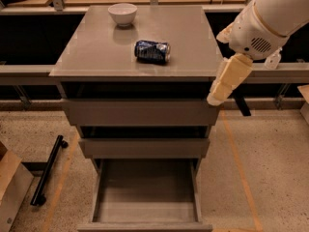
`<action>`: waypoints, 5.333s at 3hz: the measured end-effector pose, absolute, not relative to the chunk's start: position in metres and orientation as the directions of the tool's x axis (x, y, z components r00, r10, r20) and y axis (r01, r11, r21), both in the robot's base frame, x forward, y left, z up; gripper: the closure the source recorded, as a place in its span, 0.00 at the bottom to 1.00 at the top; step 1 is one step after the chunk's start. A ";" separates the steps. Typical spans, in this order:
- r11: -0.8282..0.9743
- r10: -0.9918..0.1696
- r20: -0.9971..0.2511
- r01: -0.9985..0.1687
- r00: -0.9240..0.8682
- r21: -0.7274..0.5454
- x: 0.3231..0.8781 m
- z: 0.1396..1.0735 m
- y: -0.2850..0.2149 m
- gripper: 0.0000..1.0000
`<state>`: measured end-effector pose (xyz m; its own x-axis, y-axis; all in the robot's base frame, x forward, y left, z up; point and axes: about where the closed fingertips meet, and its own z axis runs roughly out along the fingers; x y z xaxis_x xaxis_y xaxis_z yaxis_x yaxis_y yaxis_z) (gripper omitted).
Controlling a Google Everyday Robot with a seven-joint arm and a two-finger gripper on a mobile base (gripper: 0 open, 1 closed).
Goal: Place pepsi can into bottom drawer
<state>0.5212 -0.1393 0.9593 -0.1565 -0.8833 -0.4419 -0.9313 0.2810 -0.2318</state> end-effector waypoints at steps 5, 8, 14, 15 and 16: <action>0.332 -0.783 -0.610 -0.912 -0.124 -0.240 0.629 0.934 -0.073 0.00; 0.374 -0.739 -0.653 -0.907 -0.164 -0.195 0.671 0.910 -0.059 0.00; 0.393 -0.715 -0.677 -0.902 -0.176 -0.181 0.811 0.839 -0.006 0.47; 0.393 -0.718 -0.673 -0.901 -0.176 -0.183 0.812 0.840 -0.005 0.70; 0.393 -0.718 -0.673 -0.901 -0.176 -0.183 0.812 0.843 -0.005 0.94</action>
Offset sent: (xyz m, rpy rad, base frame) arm 0.0350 0.0405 -0.0123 0.0838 -0.0551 0.0271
